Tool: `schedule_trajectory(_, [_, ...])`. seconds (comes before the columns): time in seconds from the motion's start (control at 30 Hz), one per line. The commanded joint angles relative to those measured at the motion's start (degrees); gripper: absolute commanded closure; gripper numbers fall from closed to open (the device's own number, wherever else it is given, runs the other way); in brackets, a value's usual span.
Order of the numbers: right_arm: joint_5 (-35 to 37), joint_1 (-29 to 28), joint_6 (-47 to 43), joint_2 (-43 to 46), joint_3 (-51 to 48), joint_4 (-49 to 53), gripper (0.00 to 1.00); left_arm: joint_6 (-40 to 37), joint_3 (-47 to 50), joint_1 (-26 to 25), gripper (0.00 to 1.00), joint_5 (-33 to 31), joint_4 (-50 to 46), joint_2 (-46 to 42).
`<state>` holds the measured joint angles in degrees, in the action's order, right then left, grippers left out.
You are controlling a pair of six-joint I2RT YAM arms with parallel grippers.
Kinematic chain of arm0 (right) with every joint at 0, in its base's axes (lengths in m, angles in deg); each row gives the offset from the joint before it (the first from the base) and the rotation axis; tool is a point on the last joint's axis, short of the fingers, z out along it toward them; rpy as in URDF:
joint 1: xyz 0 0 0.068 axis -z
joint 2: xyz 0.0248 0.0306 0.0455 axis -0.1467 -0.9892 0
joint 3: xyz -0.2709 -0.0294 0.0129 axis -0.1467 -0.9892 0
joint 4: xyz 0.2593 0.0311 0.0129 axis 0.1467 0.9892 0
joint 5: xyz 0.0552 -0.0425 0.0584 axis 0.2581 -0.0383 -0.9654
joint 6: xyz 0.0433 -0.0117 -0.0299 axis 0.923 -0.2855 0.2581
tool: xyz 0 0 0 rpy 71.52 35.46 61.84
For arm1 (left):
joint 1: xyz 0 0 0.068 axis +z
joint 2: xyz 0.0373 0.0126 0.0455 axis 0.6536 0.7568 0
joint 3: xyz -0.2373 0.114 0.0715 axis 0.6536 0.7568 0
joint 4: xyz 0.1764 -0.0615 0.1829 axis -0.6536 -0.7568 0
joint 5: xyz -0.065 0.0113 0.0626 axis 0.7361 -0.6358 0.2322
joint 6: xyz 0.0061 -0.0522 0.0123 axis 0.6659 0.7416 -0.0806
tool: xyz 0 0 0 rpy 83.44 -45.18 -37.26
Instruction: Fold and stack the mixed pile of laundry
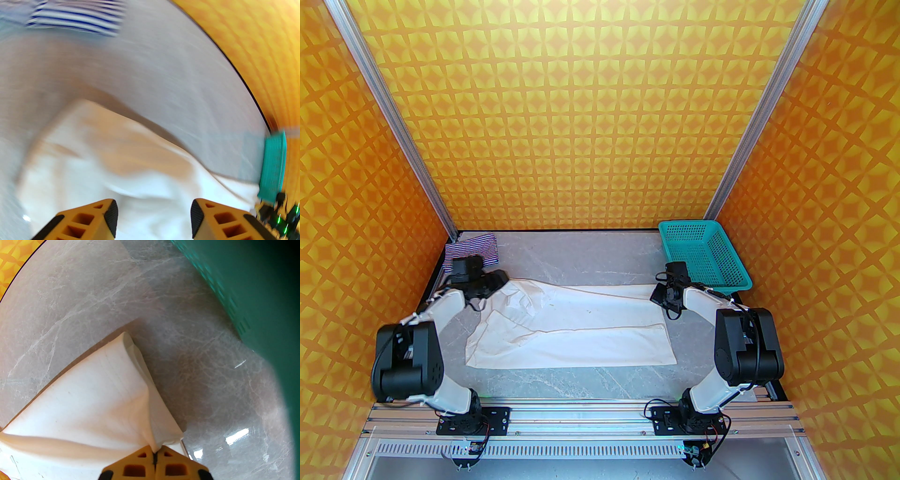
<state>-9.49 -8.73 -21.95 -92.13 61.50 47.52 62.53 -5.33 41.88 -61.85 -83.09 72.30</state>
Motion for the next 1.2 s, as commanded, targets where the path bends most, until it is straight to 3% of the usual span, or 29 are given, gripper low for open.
schedule_trajectory(0.0, [-0.87, 0.21, 1.0, -1.73, -0.9, 0.91, 0.99, 1.12, 2.16, -4.12, 0.43, -2.83, -3.23, 1.8])
schedule_trajectory(0.13, [-1.32, 0.21, 1.0, -2.01, -0.9, 0.76, 0.99, 1.28, -0.16, -7.2, 0.5, -2.83, -1.68, 7.75])
schedule_trajectory(0.2, [-1.49, 0.21, 0.92, -1.88, -0.76, 0.94, 0.99, 1.25, -1.81, -7.73, 0.67, -2.85, -1.83, 10.44])
schedule_trajectory(0.27, [-1.51, 0.21, 0.8, -1.47, -0.63, 1.27, 1.0, 1.13, -2.51, -8.1, 0.91, -2.83, -2.3, 10.27])
schedule_trajectory(0.33, [-1.24, 0.22, 0.72, -1.01, -0.57, 1.64, 1.0, 0.73, -2.57, -8.27, 1.0, -2.83, -3.86, 7.53])
schedule_trajectory(0.53, [-0.19, 0.2, 0.24, 0.21, -0.54, 2.55, 1.0, -2.4, -2.04, -8.27, 1.0, -3.05, -13.51, -2.75])
schedule_trajectory(0.8, [0.63, 0.21, -0.45, 4.38, -0.57, 5.52, 0.98, -1.87, 1.19, -8.31, 1.0, -3.01, -17.87, -10.46])
schedule_trajectory(0.97, [-0.61, 0.21, -0.32, 6.73, -2.56, 6.78, 0.81, -1.87, 3.19, -8.23, 0.96, -3.78, -19.05, -10.0])
schedule_trajectory(1.0, [-0.72, 0.23, -0.13, 7.6, -3.14, 6.95, 0.77, -1.83, 3.95, -8.27, 0.91, -4.47, -18.9, -9.96])
schedule_trajectory(1.03, [-0.62, 0.22, -0.18, 8.48, -3.41, 7.36, 0.72, -1.79, 4.35, -8.18, 0.76, -5.24, -18.89, -9.83])
schedule_trajectory(1.07, [-0.7, 0.21, -0.27, 9.53, -3.38, 7.79, 0.7, -1.78, 4.45, -8.18, 0.67, -5.69, -19.16, -9.7])
schedule_trajectory(1.17, [0.47, 0.16, -1.17, 12.51, -1.47, 11.2, 0.67, -2.52, 3.86, -8.18, 0.56, -8.04, -21.39, -10.63])
